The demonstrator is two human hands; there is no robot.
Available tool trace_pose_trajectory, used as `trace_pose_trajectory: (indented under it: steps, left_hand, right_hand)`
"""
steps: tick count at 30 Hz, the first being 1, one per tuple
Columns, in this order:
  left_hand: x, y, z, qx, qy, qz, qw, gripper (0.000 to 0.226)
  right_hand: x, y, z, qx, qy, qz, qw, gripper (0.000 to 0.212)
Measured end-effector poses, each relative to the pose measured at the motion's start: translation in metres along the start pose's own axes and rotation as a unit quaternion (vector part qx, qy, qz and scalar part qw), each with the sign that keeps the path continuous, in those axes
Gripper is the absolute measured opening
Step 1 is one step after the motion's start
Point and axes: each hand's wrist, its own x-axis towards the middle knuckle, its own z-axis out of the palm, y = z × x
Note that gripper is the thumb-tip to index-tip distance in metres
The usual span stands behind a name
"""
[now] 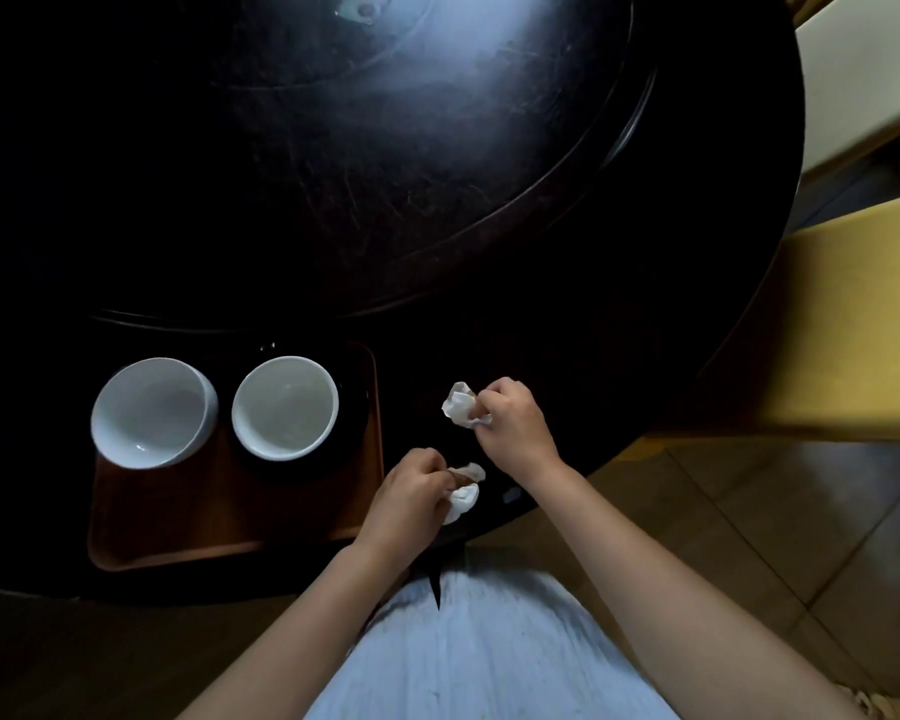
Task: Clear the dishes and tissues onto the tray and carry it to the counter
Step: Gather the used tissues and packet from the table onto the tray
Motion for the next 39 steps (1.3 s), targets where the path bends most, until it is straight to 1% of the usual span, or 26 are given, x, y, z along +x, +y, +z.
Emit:
trace_pose_trajectory:
  steps: [5,9,12,17,19,22,28,32,34,36,39]
  left_hand:
    - [-0.006,-0.007,-0.010,-0.111,0.040,-0.054,0.992,0.010]
    - [-0.021,-0.015,-0.034,-0.178,0.106,-0.069,0.976,0.015]
    - [-0.042,-0.030,-0.052,-0.209,0.119,-0.087,0.967,0.024]
    - [-0.081,-0.076,-0.076,-0.177,0.098,-0.078,0.976,0.025]
    - [-0.096,-0.099,-0.085,-0.167,0.101,-0.088,0.977,0.026]
    - [-0.115,-0.136,-0.097,-0.130,0.101,-0.099,0.981,0.026]
    - [-0.134,-0.195,-0.109,-0.100,0.099,-0.110,0.984,0.028]
    - [-0.135,-0.207,-0.106,-0.095,0.102,-0.127,0.982,0.016]
    - [-0.134,-0.206,-0.106,-0.097,0.103,-0.135,0.981,0.017]
    - [-0.133,-0.202,-0.106,-0.084,0.104,-0.135,0.982,0.021]
    - [-0.140,-0.194,-0.102,-0.002,0.112,-0.128,0.985,0.038]
  right_hand:
    - [-0.007,-0.005,-0.003,0.059,0.000,0.045,0.997,0.007]
    - [-0.022,-0.019,-0.010,0.113,0.053,0.051,0.991,0.006]
    - [-0.041,-0.040,-0.004,0.160,0.073,0.063,0.982,0.009]
    - [-0.075,-0.091,0.037,0.187,0.058,0.089,0.977,0.012]
    - [-0.084,-0.115,0.057,0.180,0.045,0.086,0.979,0.012]
    - [-0.087,-0.146,0.083,0.151,0.030,0.075,0.985,0.005]
    - [-0.079,-0.186,0.117,0.124,0.050,0.086,0.987,0.004]
    - [-0.079,-0.204,0.127,0.147,0.024,0.083,0.985,0.006]
    - [-0.079,-0.211,0.131,0.170,0.016,0.083,0.982,0.005]
    - [-0.077,-0.214,0.133,0.165,0.029,0.088,0.982,0.005]
    - [-0.076,-0.213,0.131,0.077,0.063,0.092,0.991,0.012]
